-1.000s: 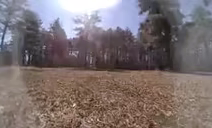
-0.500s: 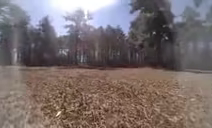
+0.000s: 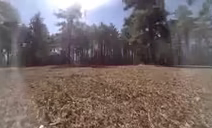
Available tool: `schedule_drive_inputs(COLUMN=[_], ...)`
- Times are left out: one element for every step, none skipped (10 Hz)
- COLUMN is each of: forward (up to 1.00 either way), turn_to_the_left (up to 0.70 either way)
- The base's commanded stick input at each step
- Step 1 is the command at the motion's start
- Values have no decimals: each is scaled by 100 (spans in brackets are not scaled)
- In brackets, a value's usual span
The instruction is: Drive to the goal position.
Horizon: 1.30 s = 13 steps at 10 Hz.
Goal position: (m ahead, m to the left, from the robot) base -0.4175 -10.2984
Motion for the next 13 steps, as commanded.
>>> schedule_drive_inputs(forward=[68,68,68,68,68,68,68,68,68,68,68,68,68], turn_to_the_left=[-34,-34,-34,-34,-34,-34,-34,-34,-34,-34,-34,-34,-34])
